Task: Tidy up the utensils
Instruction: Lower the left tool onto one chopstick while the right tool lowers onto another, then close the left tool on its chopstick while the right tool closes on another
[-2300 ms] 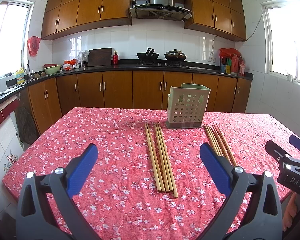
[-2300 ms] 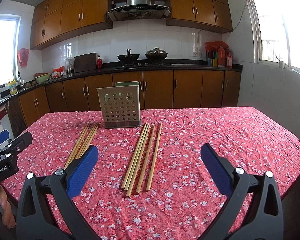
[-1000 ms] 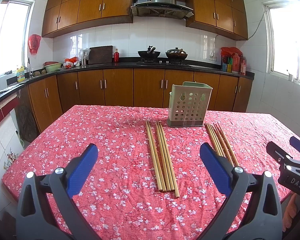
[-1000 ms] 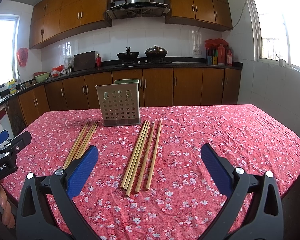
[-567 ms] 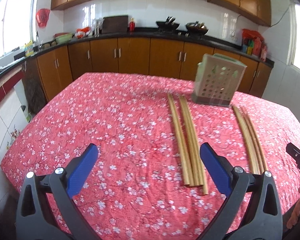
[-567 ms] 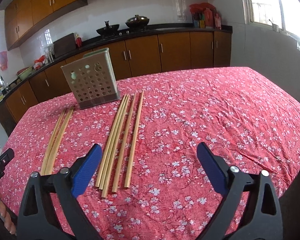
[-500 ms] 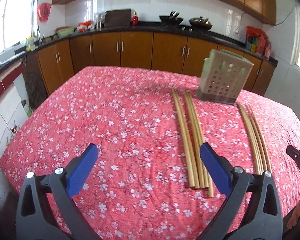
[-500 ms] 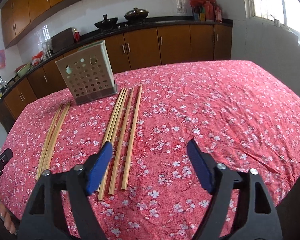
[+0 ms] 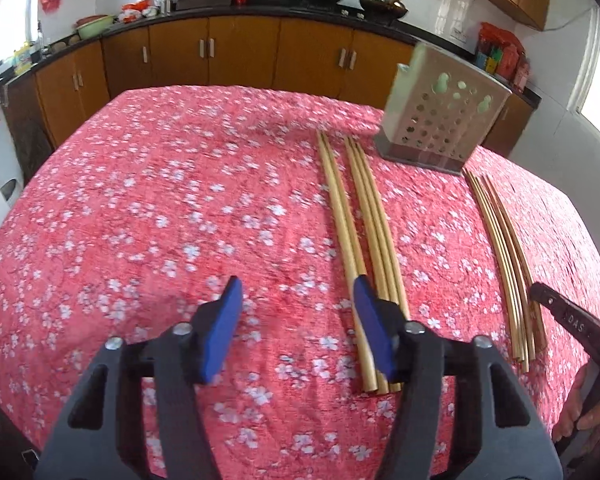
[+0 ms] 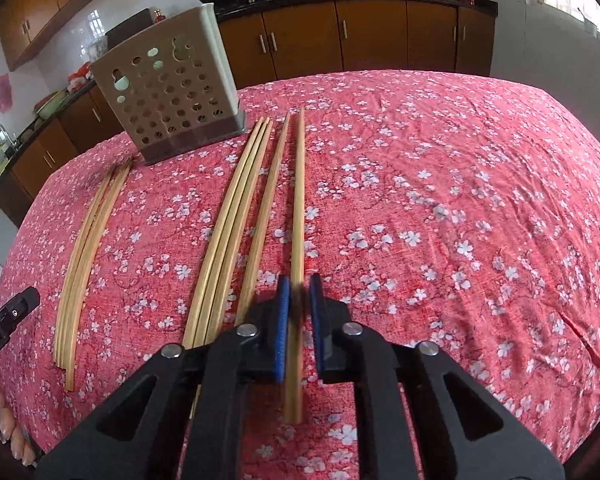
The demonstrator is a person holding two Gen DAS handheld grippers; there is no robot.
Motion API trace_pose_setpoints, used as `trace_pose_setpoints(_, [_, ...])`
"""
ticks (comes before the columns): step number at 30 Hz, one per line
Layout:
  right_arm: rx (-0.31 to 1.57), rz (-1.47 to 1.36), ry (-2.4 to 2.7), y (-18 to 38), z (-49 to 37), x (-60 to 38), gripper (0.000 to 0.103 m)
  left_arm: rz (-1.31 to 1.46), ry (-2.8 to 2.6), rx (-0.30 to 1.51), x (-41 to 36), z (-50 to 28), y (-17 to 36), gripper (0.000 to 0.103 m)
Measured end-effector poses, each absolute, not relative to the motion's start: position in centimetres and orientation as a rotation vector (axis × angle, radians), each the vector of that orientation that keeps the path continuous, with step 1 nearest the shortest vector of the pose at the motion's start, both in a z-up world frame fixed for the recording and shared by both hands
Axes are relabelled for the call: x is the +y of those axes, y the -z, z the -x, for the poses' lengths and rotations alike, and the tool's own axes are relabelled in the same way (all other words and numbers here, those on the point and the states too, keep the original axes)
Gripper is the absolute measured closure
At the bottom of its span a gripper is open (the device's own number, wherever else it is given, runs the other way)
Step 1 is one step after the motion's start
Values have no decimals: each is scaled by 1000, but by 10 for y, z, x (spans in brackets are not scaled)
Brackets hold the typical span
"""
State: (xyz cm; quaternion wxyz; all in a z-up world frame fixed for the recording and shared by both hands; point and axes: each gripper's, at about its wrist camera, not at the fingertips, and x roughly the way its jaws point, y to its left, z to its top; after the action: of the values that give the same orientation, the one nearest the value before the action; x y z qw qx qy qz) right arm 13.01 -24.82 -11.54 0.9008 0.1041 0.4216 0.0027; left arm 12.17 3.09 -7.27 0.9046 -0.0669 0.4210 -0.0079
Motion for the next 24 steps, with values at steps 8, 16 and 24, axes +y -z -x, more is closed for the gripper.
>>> trace_pose_setpoints(8, [866,-220,5,115,-130,-257,95,94,95,936,7,-140,82,80])
trace_pose_setpoints(16, [859,-183,25,119,-140,-256,95,54,47,965,10,-148,93,88])
trace_pose_setpoints(24, [870,-133,16,118,-166,-256,95,-5,-11,949,26,-184,97,95])
